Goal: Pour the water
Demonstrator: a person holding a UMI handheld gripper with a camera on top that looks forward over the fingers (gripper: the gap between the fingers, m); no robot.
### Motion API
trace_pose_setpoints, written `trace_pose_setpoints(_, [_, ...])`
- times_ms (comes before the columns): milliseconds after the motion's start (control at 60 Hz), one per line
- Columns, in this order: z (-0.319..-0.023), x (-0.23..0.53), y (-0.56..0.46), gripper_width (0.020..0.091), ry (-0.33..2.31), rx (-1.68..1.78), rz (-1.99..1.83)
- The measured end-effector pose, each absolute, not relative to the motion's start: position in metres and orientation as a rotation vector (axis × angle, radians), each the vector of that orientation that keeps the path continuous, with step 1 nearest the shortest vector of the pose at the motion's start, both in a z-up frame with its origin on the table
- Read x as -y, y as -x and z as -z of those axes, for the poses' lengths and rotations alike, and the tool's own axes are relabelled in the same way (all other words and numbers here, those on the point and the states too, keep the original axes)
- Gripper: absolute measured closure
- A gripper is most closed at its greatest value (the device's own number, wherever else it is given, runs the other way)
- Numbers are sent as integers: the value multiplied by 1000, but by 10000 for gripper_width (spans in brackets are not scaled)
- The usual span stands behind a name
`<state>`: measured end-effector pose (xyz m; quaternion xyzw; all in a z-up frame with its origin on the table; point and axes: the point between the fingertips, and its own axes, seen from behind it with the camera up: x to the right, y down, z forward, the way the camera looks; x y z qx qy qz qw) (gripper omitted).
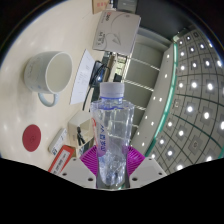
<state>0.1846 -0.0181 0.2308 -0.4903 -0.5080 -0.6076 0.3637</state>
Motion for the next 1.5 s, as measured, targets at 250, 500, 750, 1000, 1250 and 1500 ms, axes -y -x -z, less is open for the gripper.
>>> trace_pose_setpoints(250, [-206, 5, -163, 778, 1058, 1557, 1732])
trace_pose_setpoints(500, [-206, 8, -159, 778, 1136, 1520, 1662])
trace_pose_setpoints(750, [-222, 32, -181, 779, 1556, 1059, 1233])
trace_pose_setpoints(1000, [-211, 49, -192, 774, 1847, 563, 625])
trace_pose_setpoints(1250, [-163, 40, -205, 775, 1906, 229, 165])
trace_pose_setpoints(1500, [-102, 27, -218, 773, 1964, 112, -22])
